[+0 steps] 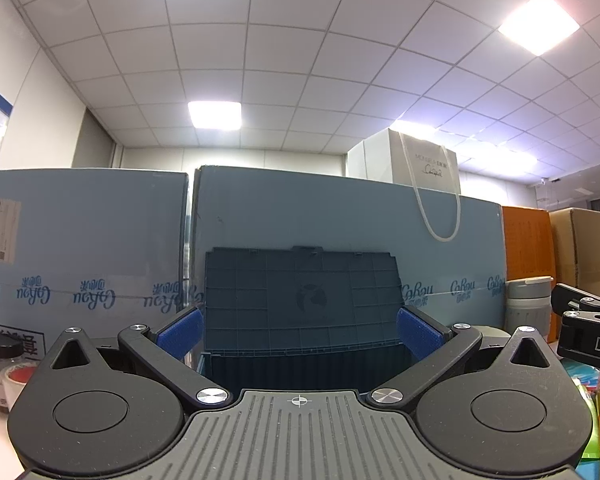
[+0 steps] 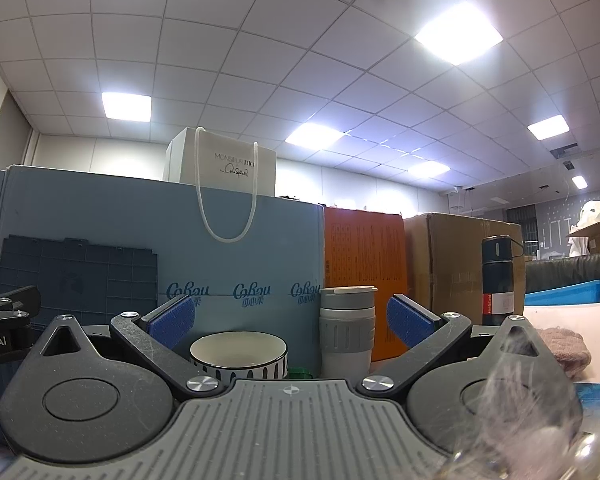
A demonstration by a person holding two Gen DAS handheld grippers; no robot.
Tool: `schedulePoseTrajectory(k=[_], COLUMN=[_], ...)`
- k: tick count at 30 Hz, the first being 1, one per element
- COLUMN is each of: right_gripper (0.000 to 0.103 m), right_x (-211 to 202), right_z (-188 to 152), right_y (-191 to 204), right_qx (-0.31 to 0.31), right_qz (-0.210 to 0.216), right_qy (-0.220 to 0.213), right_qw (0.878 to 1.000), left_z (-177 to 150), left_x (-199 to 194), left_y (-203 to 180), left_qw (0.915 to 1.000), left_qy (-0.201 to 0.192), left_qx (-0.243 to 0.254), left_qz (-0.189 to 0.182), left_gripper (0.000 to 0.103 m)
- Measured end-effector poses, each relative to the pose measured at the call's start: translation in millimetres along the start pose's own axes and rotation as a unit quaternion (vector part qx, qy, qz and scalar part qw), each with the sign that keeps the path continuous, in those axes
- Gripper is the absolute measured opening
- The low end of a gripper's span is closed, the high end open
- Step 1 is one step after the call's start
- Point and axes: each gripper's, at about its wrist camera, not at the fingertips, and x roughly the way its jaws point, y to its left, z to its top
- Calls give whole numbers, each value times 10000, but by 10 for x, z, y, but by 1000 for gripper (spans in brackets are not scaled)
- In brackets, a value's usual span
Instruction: Organize rigid objects
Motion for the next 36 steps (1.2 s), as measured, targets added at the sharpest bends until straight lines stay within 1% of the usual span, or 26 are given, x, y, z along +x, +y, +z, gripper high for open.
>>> schedulePoseTrajectory(k=[36], right_gripper=[103], right_x=[19], right_z=[-19], right_y=[-14], right_qx=[25], right_qz=[-2], right_qy=[48], right_qw=[10000], left_z=[-1], left_x=[-8], left_y=[3], left_qw=[10000], left_qy=[8], left_qx=[-14], left_qz=[1], left_gripper=[103])
